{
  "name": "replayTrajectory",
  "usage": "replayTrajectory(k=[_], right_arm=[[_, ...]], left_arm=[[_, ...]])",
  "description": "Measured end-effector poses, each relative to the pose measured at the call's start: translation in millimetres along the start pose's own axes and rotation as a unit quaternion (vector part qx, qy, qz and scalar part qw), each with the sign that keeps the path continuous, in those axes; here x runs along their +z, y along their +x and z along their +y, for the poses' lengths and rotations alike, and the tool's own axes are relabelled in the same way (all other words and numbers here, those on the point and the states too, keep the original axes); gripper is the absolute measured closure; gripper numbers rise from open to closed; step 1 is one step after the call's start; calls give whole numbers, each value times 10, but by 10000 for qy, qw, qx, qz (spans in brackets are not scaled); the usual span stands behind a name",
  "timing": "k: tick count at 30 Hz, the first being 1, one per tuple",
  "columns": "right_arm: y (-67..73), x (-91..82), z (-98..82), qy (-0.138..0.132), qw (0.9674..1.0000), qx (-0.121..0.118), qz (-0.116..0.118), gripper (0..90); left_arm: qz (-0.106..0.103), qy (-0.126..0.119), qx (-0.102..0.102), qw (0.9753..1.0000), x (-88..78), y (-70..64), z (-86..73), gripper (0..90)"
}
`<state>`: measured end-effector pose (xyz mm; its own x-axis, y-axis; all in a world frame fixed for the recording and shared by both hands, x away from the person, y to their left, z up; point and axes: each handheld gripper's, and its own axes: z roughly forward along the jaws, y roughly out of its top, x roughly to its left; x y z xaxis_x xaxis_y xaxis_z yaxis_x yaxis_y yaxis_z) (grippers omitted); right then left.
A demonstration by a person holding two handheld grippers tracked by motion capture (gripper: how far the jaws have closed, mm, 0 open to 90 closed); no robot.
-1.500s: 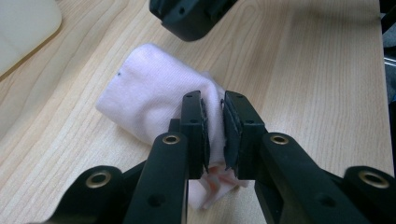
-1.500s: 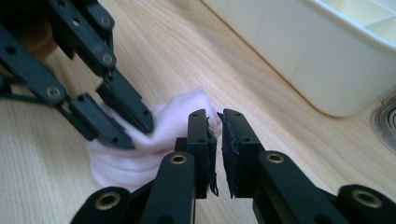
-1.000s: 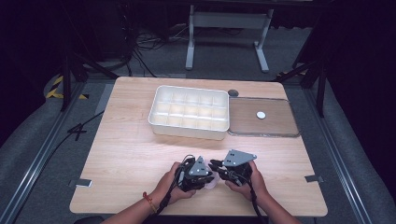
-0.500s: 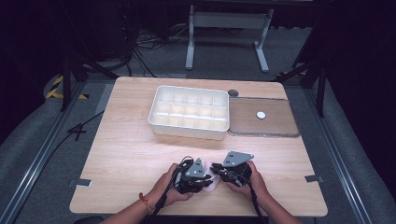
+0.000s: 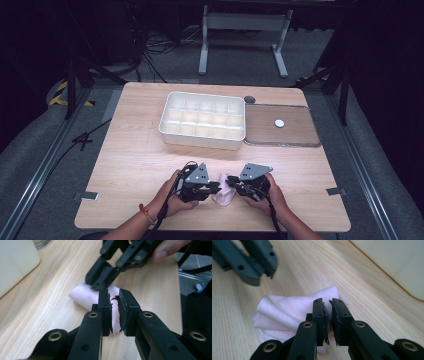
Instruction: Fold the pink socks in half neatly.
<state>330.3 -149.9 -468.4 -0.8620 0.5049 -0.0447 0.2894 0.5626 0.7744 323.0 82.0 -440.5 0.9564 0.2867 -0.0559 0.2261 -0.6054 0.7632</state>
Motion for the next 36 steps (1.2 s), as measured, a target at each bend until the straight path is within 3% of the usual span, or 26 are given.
replayTrajectory(k=[3, 9, 15, 21, 28, 36], right_arm=[[2, -1, 0, 6, 10000, -6, 3, 814], [1, -1, 0, -9, 10000, -55, 48, 813], [21, 1, 0, 22, 10000, -52, 52, 814], [18, 2, 0, 21, 9999, -127, 24, 808], [11, -6, 10, 33, 9999, -146, -38, 800], [-78, -53, -4, 104, 9996, -3, -254, 809]], left_arm=[[-139, 31, 20, 9999, 78, 11, -12, 809], [-357, 238, 359, 9984, 230, -100, -28, 810], [-401, 258, 470, 9978, 313, -167, -71, 808], [-279, 457, 936, 9942, 349, -265, -53, 804], [-340, 405, 787, 9955, 368, -242, -73, 806], [-438, 346, 649, 9963, 375, -223, -86, 807]])
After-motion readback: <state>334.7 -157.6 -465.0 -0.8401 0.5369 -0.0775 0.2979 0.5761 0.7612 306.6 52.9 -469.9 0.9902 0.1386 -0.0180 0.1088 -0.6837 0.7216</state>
